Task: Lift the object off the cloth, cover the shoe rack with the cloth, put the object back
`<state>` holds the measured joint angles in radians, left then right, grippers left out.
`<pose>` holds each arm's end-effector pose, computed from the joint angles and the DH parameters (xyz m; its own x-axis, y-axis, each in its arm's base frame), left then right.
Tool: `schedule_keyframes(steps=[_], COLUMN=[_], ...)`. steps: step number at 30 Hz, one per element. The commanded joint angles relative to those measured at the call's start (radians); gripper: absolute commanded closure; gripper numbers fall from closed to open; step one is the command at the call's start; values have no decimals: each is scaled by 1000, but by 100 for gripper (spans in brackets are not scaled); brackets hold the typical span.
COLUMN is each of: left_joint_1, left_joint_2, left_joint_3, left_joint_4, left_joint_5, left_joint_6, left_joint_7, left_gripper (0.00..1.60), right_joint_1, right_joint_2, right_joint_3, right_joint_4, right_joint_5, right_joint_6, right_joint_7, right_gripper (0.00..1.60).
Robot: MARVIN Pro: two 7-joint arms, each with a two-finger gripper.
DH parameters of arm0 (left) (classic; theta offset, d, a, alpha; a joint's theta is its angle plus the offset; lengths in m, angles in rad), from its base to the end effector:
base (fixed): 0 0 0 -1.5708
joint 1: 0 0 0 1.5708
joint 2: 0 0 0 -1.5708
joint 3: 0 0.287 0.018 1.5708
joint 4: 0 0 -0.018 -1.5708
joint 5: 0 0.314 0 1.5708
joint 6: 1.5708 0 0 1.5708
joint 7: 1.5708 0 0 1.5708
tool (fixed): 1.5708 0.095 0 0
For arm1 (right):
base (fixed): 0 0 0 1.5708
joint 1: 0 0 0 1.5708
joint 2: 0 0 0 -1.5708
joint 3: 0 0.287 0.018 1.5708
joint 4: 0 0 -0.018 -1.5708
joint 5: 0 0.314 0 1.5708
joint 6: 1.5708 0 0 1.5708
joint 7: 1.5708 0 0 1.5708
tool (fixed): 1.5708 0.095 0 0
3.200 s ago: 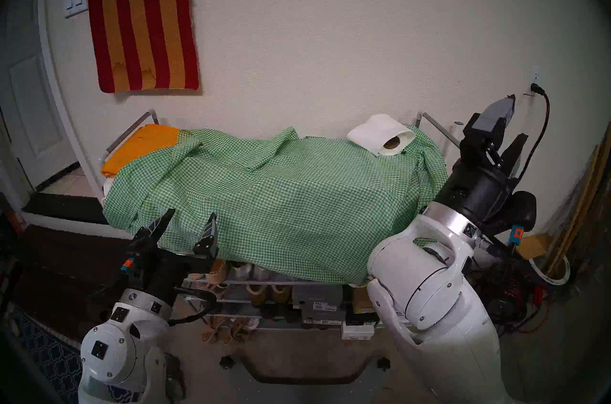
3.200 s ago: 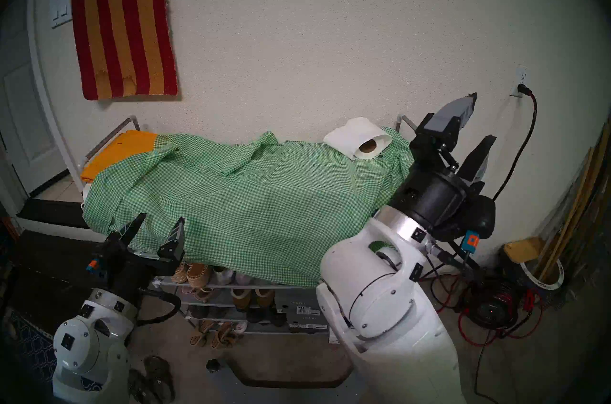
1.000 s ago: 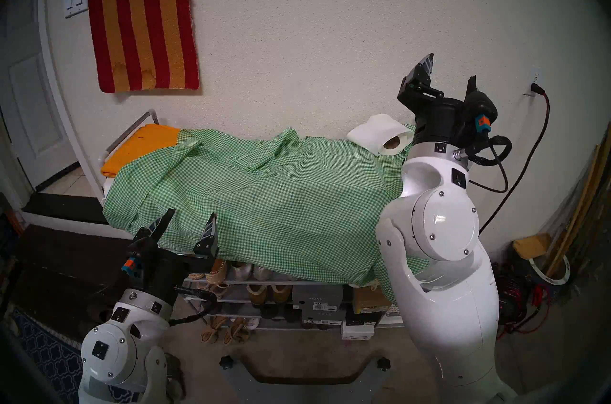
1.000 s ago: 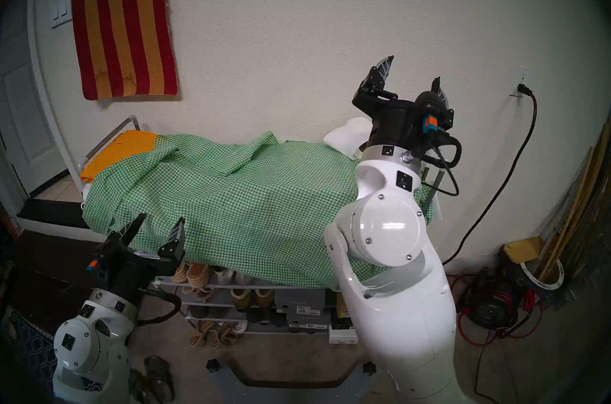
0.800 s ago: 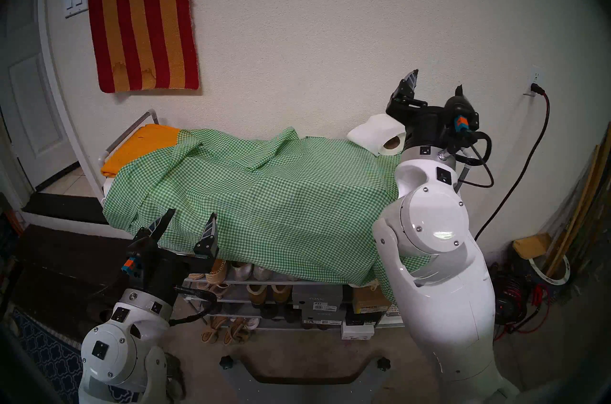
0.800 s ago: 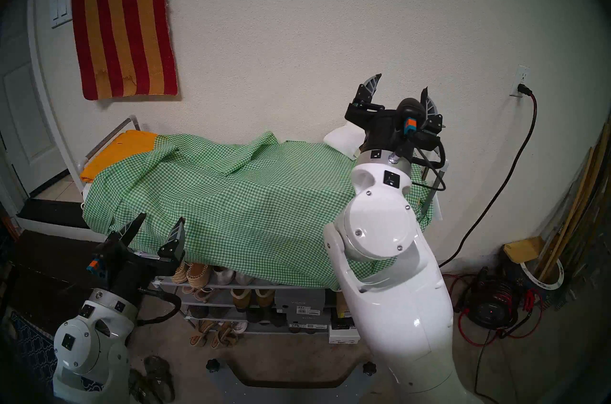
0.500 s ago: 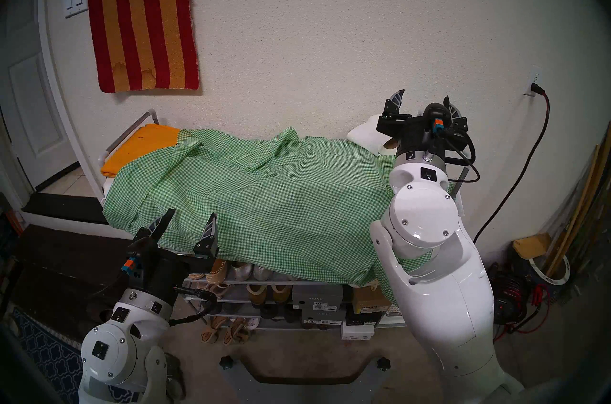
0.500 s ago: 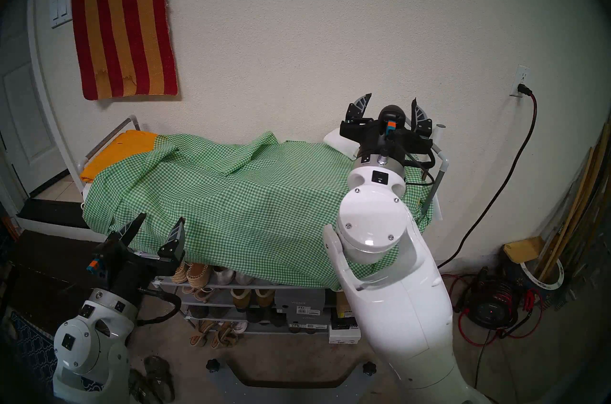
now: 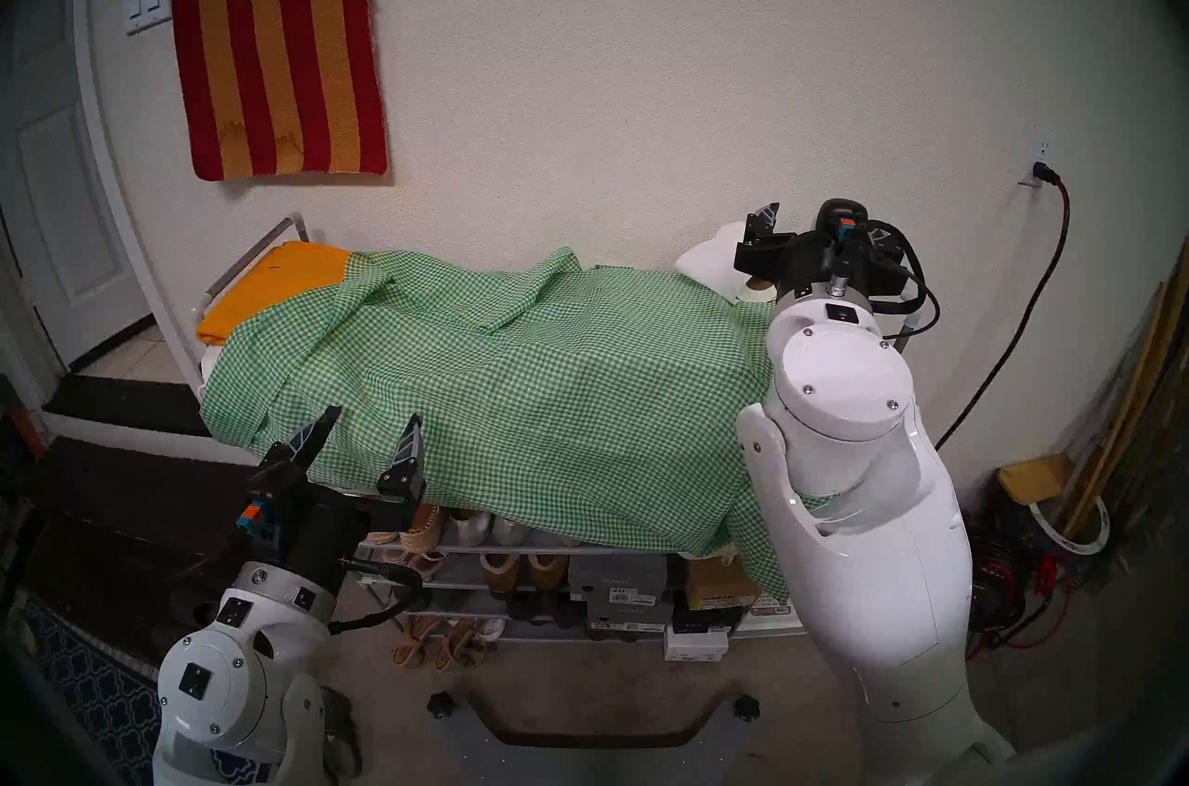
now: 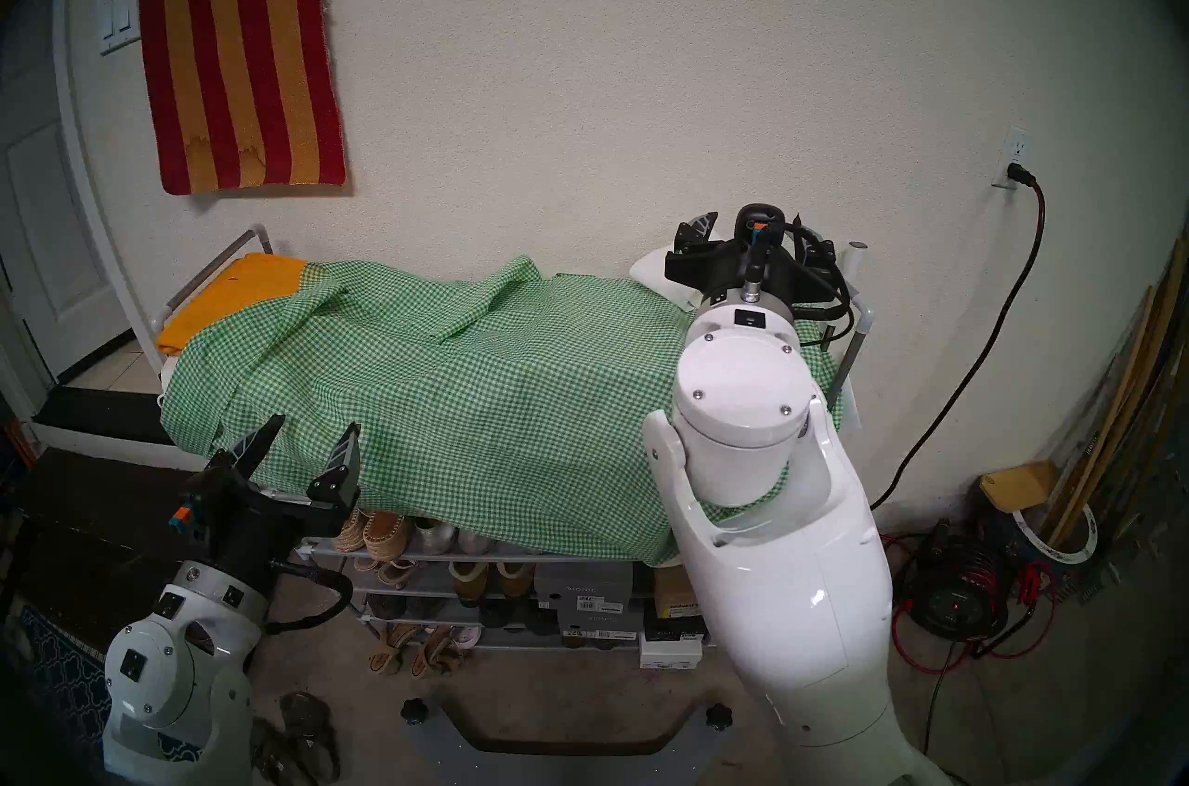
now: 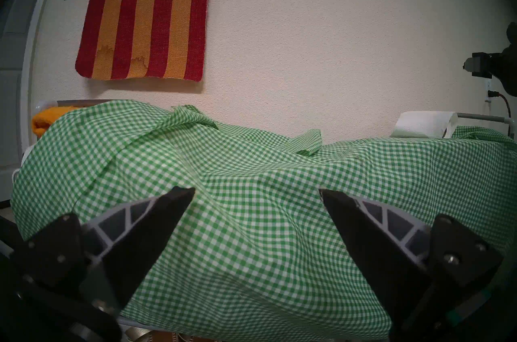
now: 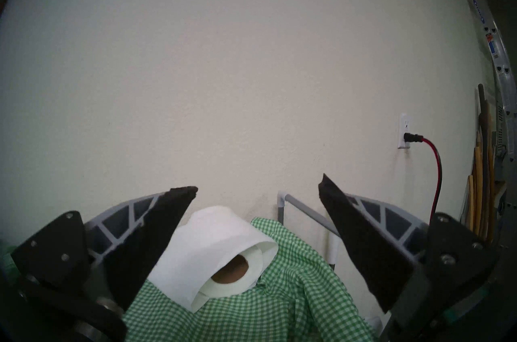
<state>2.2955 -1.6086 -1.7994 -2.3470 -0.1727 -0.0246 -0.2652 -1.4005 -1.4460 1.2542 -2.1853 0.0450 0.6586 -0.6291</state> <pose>0.2257 0.0475 -0.2170 -0.0911 0.0329 0.9953 -0.0776 -0.9966 0.0258 0.3791 0.0458 -0.0696 -0.1157 0.1045 0.9878 -0.2975 -0.9525 0.0659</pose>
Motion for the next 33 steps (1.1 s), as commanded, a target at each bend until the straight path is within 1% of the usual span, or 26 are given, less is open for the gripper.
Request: schedule_keyframes(steps=[1, 3, 4, 6, 8, 9, 10, 11, 14, 16, 17, 18, 20, 28, 33], left_joint_1=[-1, -1, -1, -1, -1, -1, -1, -1, -1, -1, -1, -1, -1, -1, -1], left_joint_2=[2, 2, 2, 2, 2, 3, 3, 2, 3, 2, 2, 2, 2, 2, 2], left_joint_3=[1, 1, 1, 1, 1, 1, 1, 1, 1, 0, 0, 0, 0, 0, 0], left_joint_4=[-1, -1, -1, -1, -1, -1, -1, -1, -1, -1, -1, -1, -1, -1, -1], left_joint_5=[-1, -1, -1, -1, -1, -1, -1, -1, -2, -2, -2, -2, -2, -2, -2], left_joint_6=[1, 1, 1, 1, 2, 2, 2, 2, 2, 2, 2, 2, 2, 2, 2], left_joint_7=[-3, -3, -3, -3, -3, -3, -4, -4, -4, -4, -4, -4, -5, -5, -5], left_gripper=[0, 0, 0, 0, 0, 0, 0, 0, 0, 0, 0, 0, 0, 0, 0], right_joint_1=[22, 32, 32, 39, 54, 58, 65, 68, 71, 64, 65, 62, 59, 47, 64], right_joint_2=[-16, -20, -17, -19, -28, -22, -19, -7, 3, -8, -25, -16, -10, -9, -5], right_joint_3=[16, 19, 20, 24, 36, 40, 43, 41, 35, 53, 65, 83, 89, 151, 159], right_joint_4=[33, 34, 39, 41, 38, 34, 28, 21, 0, -32, -36, -48, -50, 5, 53], right_joint_5=[56, 69, 74, 86, 103, 109, 115, 116, 112, 141, 151, 192, 189, 262, 264], right_joint_6=[117, 177, 177, 211, 260, 263, 288, 296, 301, 301, 301, 301, 301, 301, 301], right_joint_7=[32, 37, 38, 42, 47, 52, 56, 62, 61, 96, 93, 132, 126, 167, 173], right_gripper=[0, 0, 0, 0, 0, 0, 0, 0, 0, 0, 0, 0, 0, 0, 0])
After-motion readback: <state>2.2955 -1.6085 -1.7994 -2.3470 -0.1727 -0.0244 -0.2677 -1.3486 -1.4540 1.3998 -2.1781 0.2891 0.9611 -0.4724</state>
